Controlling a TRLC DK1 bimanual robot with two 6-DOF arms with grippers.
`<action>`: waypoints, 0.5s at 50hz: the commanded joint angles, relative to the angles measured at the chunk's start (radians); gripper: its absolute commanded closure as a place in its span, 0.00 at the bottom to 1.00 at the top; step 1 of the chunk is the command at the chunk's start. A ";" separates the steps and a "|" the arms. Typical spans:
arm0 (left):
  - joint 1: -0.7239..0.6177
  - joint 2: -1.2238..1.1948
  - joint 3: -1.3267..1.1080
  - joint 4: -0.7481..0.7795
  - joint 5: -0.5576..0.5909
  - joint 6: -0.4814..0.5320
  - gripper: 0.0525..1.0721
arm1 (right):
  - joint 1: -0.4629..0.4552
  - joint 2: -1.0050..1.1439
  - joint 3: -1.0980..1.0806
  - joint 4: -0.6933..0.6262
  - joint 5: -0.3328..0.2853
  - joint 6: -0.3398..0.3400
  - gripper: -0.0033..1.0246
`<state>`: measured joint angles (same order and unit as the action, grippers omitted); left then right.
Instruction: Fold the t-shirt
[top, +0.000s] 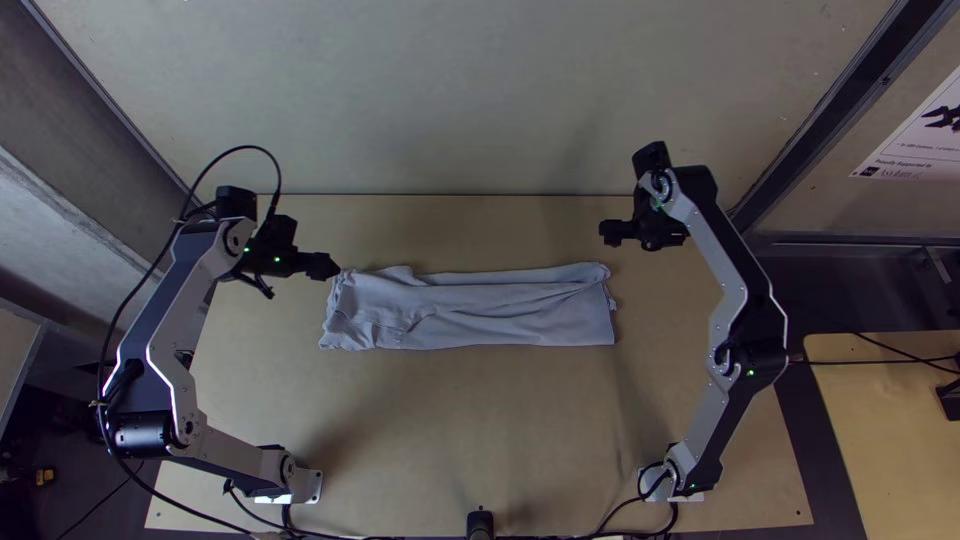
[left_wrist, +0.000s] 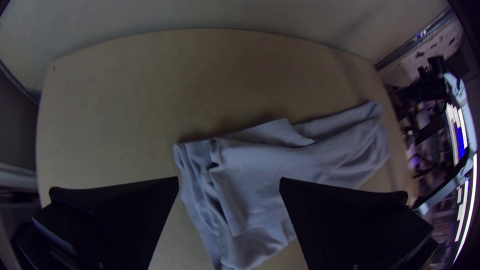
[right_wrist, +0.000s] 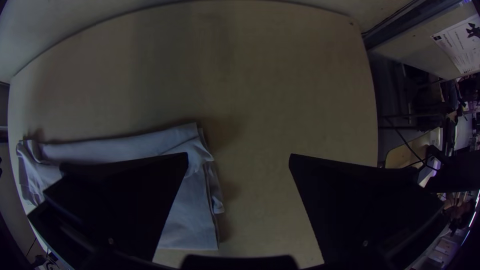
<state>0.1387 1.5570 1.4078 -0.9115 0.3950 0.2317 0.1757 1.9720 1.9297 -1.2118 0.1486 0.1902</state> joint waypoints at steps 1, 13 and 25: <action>0.070 -0.008 -0.050 -0.046 0.097 -0.020 0.04 | 0.002 -0.085 -0.020 0.000 -0.034 0.023 0.04; 0.177 0.064 -0.090 -0.081 0.275 0.018 0.04 | -0.042 -0.243 -0.005 0.000 -0.221 0.051 0.04; 0.254 0.213 -0.087 -0.099 0.400 0.049 0.04 | -0.065 -0.354 -0.015 0.000 -0.224 0.049 0.04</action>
<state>0.3691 1.7050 1.3403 -0.9894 0.7578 0.2523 0.1253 1.6562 1.9297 -1.2118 -0.0692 0.2276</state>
